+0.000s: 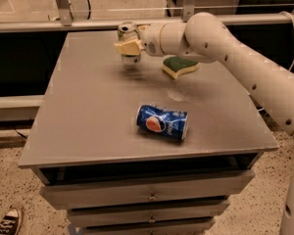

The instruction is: Move 7up can near sponge

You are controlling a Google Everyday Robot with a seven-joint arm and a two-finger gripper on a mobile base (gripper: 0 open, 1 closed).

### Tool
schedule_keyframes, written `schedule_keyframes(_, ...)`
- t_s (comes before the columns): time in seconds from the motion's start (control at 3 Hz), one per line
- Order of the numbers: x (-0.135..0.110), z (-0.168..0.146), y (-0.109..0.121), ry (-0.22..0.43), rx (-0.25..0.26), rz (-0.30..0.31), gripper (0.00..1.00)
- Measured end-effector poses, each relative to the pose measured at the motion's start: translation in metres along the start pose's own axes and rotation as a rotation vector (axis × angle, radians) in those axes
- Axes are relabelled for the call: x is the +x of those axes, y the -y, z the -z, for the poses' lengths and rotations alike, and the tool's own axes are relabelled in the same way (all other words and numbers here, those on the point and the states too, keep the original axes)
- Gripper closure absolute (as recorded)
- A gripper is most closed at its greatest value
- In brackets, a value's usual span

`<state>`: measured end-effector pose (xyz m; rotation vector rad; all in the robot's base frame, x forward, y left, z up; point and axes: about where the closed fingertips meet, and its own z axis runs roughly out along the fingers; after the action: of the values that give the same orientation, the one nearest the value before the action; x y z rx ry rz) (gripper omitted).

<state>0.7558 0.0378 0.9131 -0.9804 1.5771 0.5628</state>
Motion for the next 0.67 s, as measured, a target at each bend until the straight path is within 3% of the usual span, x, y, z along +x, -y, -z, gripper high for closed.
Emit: schedule_keyframes(0.67, 0.016, 0.04, 0.087, 0.025, 0.192, 0.021, 1.0)
